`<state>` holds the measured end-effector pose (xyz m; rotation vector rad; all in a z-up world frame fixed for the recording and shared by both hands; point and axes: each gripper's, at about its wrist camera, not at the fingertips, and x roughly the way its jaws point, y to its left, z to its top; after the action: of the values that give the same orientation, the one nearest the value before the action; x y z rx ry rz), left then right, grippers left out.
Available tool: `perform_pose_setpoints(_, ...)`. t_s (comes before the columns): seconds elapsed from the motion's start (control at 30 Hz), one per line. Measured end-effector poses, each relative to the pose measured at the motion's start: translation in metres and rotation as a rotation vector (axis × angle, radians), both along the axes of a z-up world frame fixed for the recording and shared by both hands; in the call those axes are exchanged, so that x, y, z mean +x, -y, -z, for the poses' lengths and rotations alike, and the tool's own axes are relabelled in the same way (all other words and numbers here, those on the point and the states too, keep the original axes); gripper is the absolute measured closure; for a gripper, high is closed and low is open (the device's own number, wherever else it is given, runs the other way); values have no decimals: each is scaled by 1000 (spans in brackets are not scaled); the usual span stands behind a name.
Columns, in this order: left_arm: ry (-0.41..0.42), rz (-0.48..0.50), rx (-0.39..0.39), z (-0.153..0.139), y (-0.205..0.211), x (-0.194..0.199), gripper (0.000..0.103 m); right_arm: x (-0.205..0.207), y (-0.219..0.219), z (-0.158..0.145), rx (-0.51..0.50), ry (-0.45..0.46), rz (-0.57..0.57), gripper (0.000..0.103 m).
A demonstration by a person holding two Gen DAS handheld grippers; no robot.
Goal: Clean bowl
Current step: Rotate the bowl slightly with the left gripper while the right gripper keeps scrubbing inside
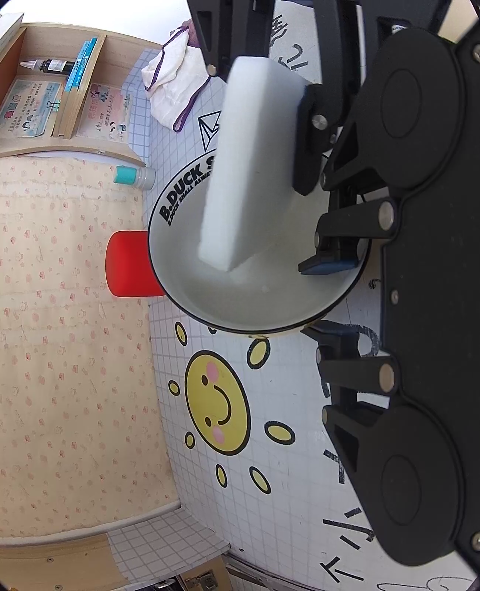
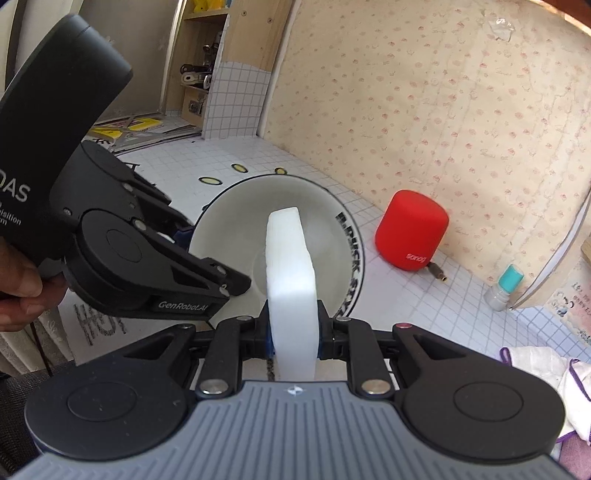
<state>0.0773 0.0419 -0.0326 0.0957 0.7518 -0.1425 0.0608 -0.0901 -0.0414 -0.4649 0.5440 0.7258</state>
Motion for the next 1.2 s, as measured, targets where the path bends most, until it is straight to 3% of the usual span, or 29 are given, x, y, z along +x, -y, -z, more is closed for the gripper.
perform_pose_setpoints(0.23, -9, -2, -15, 0, -3, 0, 75, -1, -6, 1, -4, -29, -11, 81)
perform_pose_setpoints(0.53, -8, -1, -12, -1, -2, 1, 75, 2, 2, -7, 21, 1, 60, 82)
perform_pose_setpoints(0.7, -11, 1, -15, -1, -2, 2, 75, 2, 2, 0, 48, -45, 20, 81)
perform_pose_setpoints(1.1, -13, 6, -9, -1, -3, 2, 75, -5, 11, -2, 80, -27, -11, 78)
perform_pose_setpoints(1.13, -14, 6, -7, -1, -2, 2, 75, -6, 12, -3, 83, -25, -11, 75)
perform_pose_setpoints(1.2, -14, 8, -4, -1, -2, 3, 75, -8, 15, -5, 99, -15, -14, 60)
